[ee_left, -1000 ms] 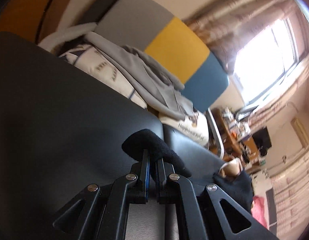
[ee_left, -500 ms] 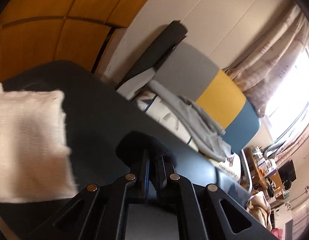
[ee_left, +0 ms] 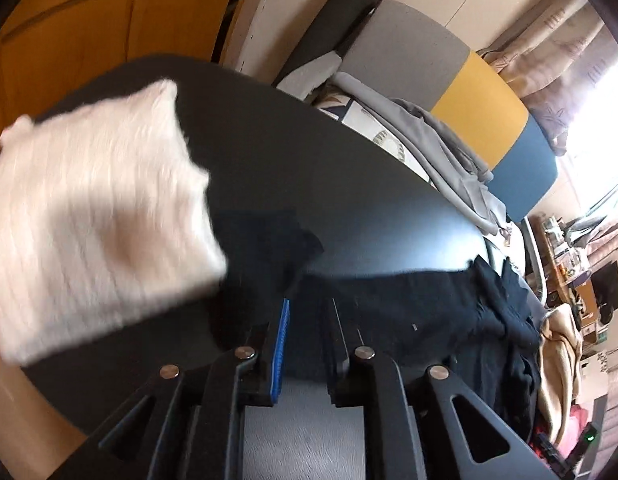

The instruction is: Fold clothes

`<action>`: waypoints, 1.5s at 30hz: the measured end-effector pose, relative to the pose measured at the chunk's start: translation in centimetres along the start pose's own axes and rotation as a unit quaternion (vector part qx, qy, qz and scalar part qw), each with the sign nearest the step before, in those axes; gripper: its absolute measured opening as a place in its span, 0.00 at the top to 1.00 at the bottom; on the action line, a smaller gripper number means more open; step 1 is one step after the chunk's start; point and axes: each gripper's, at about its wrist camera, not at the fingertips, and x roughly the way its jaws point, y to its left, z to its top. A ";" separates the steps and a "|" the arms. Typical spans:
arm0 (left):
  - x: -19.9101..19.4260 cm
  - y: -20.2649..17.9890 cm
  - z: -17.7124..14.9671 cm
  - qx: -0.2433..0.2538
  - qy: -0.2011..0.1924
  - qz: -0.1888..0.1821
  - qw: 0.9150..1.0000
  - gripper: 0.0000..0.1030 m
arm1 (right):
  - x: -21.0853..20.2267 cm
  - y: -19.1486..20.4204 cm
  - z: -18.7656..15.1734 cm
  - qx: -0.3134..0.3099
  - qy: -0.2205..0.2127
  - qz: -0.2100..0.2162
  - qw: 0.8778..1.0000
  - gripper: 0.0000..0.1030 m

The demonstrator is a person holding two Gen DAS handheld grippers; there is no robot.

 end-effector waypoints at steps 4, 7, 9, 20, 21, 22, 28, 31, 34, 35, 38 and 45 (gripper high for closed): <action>-0.5 -2.7 -5.6 0.019 0.046 -0.091 0.995 0.81 | 0.6 -2.1 -2.6 0.008 0.011 -0.031 0.999 0.12; 1.7 -6.6 -10.8 0.063 0.129 -0.139 0.980 0.81 | 2.1 -2.3 -3.6 0.004 0.016 -0.044 0.999 0.25; 3.3 -9.0 -14.3 0.080 0.173 -0.166 0.967 0.81 | 3.0 -1.6 -3.8 -0.020 0.013 -0.066 0.998 0.25; 6.8 -15.4 -20.0 0.105 0.207 -0.204 0.951 0.75 | 4.0 -0.9 -5.0 -0.032 -0.020 -0.071 0.997 0.04; 7.0 -15.6 -20.0 0.108 0.201 -0.201 0.953 0.75 | 4.2 -0.8 -5.1 -0.033 -0.025 -0.072 0.997 0.03; 7.2 -15.9 -20.3 0.110 0.196 -0.202 0.953 0.74 | 4.3 -0.7 -5.3 -0.035 -0.030 -0.073 0.996 0.00; 7.3 -17.6 -21.1 0.136 0.181 -0.183 0.957 0.74 | 4.5 -0.4 -5.9 -0.032 -0.060 -0.088 0.994 0.00; 7.3 -16.7 -20.5 0.129 0.179 -0.176 0.959 0.92 | 4.3 -0.2 -6.2 -0.031 -0.066 -0.093 0.993 0.00; 7.3 -15.5 -19.7 0.112 0.177 -0.169 0.963 0.98 | 4.1 0.1 -6.1 -0.028 -0.060 -0.099 0.993 0.00; 7.2 -15.0 -19.4 0.108 0.174 -0.165 0.965 0.98 | 4.1 0.2 -6.1 -0.027 -0.056 -0.101 0.993 0.00; 6.4 -13.4 -17.6 0.099 0.140 -0.134 0.976 0.98 | 4.0 0.4 -6.1 -0.026 -0.047 -0.101 0.993 0.00; 4.8 -9.7 -15.0 0.081 0.116 -0.082 0.987 0.79 | 3.8 0.9 -6.8 -0.028 -0.057 -0.103 0.993 0.00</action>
